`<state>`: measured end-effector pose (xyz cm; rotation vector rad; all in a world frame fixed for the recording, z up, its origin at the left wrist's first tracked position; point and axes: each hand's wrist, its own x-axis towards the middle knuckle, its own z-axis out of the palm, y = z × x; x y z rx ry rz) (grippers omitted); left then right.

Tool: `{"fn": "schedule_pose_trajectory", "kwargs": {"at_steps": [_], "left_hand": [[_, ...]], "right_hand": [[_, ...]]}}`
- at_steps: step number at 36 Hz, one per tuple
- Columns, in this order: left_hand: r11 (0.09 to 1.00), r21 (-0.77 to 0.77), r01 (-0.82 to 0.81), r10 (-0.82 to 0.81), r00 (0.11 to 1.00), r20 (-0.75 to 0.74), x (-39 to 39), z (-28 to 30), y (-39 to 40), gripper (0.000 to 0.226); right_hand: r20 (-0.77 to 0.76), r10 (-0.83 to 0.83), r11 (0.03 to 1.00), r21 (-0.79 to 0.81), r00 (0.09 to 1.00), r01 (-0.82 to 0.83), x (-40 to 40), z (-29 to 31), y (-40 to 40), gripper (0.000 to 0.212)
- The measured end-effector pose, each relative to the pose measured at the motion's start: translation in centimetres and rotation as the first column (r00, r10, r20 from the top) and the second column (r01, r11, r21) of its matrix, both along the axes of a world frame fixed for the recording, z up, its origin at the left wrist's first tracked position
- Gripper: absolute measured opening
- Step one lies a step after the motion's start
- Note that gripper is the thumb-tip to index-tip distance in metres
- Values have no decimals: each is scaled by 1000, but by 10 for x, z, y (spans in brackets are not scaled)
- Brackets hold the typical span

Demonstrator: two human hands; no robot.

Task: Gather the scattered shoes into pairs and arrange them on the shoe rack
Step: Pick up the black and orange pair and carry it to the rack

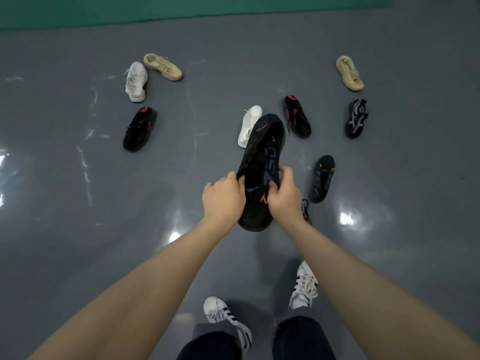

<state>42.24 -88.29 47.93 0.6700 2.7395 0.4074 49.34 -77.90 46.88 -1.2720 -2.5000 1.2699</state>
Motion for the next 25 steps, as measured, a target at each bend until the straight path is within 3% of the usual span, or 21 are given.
{"fn": "schedule_pose_trajectory", "kwargs": {"at_steps": [9,21,25], "left_hand": [[985,-146,92,-93,996,1,35,-6,56,33],[978,-147,150,-148,989,26,74,-20,193,29],[994,-75,78,-68,989,131,76,-27,226,20]], "right_hand": [[11,35,997,72,999,-36,33,-2,55,37],[71,55,981,180,996,-67,83,-19,191,40],[82,84,980,174,993,-97,84,-22,222,39]]}}
